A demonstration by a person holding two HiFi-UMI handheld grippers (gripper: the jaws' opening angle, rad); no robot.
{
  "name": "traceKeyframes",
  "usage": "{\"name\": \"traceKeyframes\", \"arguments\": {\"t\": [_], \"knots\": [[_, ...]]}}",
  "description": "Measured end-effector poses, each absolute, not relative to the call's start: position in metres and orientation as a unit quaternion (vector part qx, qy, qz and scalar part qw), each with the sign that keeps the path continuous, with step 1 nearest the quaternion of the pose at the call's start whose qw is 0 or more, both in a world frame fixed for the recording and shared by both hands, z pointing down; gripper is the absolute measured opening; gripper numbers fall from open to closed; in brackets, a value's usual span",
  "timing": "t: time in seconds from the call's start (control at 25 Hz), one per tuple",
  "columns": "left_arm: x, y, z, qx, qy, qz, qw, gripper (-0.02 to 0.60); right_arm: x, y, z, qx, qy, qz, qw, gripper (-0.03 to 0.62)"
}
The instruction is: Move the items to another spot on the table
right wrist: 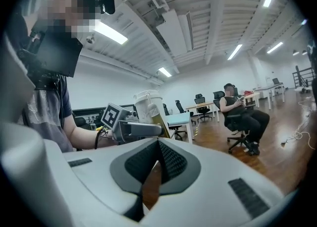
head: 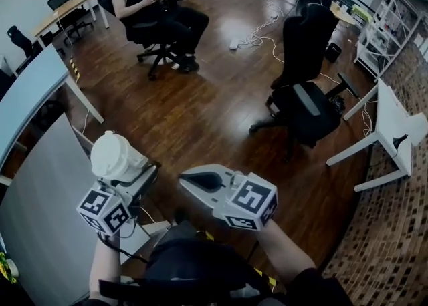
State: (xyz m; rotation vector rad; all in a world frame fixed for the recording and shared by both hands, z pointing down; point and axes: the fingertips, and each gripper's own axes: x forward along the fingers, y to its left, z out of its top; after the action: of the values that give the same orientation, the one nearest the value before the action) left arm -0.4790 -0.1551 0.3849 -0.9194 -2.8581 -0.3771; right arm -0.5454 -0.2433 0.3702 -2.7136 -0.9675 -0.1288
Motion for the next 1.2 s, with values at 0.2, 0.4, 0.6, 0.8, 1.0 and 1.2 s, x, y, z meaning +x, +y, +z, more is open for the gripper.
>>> {"name": "traceKeyframes", "arguments": {"t": [0.2,0.4,0.6,0.8,1.0,1.2], "knots": [[-0.443,-0.095,0.402,-0.342,-0.926,-0.151,0.046,0.426,-0.523,-0.167,0.372,-0.939,-0.311,-0.054,0.136,-0.015],[-0.413,-0.046,0.407,-0.378,-0.909,-0.176,0.022,0.426,-0.488,-0.102,0.367,-0.951,-0.269,-0.070,0.133,-0.015],[-0.383,-0.030,0.420,-0.437,-0.878,-0.193,0.011,0.426,-0.460,-0.071,0.378,-0.967,-0.193,-0.089,0.138,-0.015],[-0.362,-0.024,0.431,-0.521,-0.829,-0.203,0.018,0.426,-0.446,-0.048,0.379,-0.983,-0.101,-0.081,0.130,-0.015],[-0.359,-0.032,0.418,-0.602,-0.769,-0.215,-0.022,0.426,-0.458,-0.047,0.378,-0.987,-0.010,-0.080,0.137,-0.015],[-0.357,-0.038,0.421,-0.672,-0.712,-0.205,-0.011,0.426,-0.470,-0.036,0.385,-0.984,0.057,-0.071,0.153,-0.014]]}}
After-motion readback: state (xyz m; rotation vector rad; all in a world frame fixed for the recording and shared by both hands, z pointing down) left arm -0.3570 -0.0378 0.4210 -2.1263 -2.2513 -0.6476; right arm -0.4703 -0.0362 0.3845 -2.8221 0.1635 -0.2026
